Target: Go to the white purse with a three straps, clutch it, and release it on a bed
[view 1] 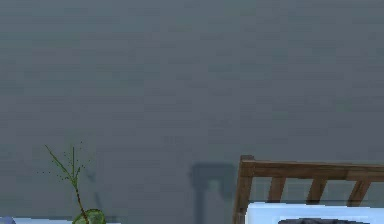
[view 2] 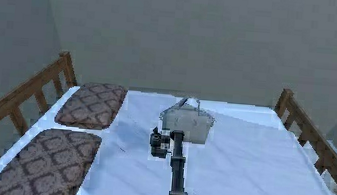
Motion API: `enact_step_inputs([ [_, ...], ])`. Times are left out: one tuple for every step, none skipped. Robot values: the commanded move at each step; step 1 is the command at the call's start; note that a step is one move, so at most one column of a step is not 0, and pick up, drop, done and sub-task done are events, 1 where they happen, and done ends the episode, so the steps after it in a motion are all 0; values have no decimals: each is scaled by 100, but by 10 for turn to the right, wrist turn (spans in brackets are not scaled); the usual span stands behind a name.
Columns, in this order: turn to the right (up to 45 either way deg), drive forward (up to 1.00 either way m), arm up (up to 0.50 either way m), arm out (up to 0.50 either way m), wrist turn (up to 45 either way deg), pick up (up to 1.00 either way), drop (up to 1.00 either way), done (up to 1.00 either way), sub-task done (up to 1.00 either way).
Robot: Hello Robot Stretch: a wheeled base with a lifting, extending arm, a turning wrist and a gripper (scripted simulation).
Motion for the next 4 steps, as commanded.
enact_step_inputs([
  [0,0,-32,0,0,0,0,0,0],
  [0,0,0,0,0,0,100,0,0],
  [0,0,10,0,0,0,0,0,0],
  [0,0,0,-8,0,0,0,0,0],
])
